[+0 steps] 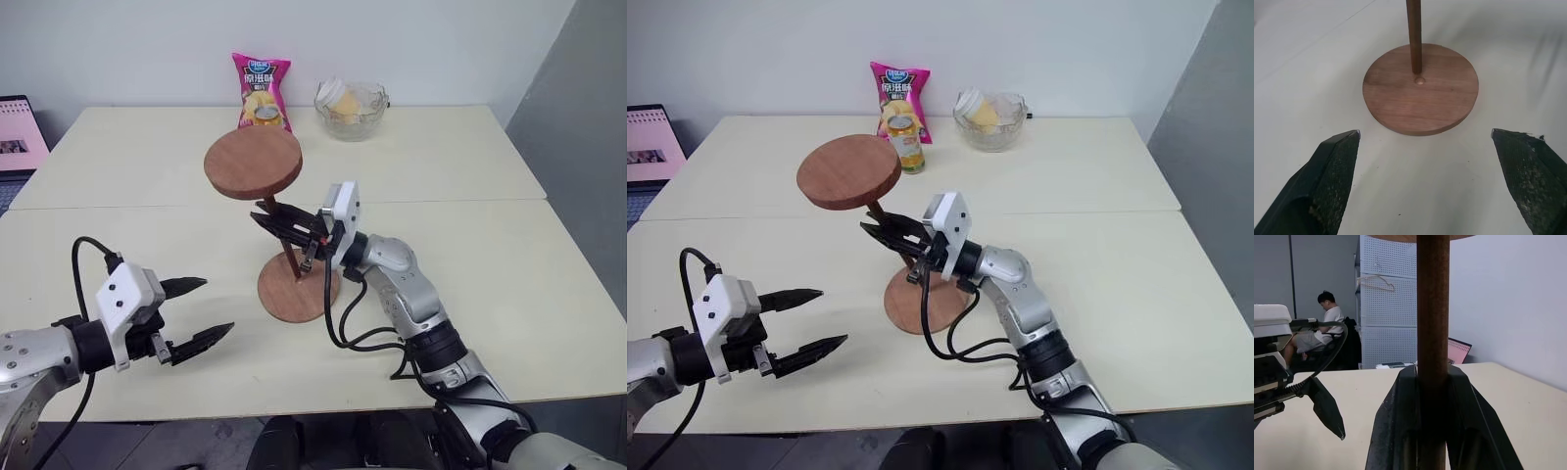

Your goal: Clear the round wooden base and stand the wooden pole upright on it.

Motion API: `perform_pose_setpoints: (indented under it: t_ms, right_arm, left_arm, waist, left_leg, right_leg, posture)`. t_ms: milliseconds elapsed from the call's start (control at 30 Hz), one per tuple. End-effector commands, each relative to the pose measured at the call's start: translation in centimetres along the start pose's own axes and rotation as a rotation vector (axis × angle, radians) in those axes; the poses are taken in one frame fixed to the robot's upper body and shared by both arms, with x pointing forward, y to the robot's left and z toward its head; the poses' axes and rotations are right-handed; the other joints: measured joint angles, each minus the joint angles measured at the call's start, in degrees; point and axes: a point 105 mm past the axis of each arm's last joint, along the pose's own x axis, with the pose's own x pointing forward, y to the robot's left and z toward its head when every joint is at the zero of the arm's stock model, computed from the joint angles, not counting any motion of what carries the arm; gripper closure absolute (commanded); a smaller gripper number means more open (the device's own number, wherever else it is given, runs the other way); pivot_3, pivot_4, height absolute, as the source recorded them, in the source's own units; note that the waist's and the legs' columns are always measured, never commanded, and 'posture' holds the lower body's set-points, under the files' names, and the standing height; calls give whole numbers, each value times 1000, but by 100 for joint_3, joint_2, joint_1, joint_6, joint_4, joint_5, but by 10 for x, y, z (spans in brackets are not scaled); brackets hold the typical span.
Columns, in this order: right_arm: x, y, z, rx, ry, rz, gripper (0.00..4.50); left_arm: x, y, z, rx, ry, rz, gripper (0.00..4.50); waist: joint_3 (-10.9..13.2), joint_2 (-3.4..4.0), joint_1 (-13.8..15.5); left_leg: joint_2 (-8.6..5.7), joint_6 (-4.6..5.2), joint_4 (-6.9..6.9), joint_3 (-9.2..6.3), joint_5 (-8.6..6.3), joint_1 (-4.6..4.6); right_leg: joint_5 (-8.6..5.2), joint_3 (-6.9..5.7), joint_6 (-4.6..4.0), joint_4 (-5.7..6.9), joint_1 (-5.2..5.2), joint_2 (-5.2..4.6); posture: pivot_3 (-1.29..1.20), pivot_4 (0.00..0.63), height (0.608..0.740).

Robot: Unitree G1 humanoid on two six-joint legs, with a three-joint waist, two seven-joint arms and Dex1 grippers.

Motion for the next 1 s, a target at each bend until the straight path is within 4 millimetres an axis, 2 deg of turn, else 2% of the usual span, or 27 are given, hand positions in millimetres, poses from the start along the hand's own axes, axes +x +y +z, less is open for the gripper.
perform_pose_setpoints:
  t_ms: [33,1000]
  right_arm:
    - [2,2,9,-31,-54,6,4242]
    - [-6,16,-20,-11,8,15,4242]
  left_arm:
    - [2,-1,4,26,0,-29,0]
    - [6,1,6,46,-2,-47,0]
  waist:
    - [0,-1,0]
    - [-3,-5,1]
  left_leg:
    - [0,0,0,0,0,0]
    - [0,0,0,-1,0,8]
  right_leg:
    - [0,0,0,0,0,0]
    - [0,0,0,0,7,0]
  posture:
    - [0,150,740]
    - [0,150,740]
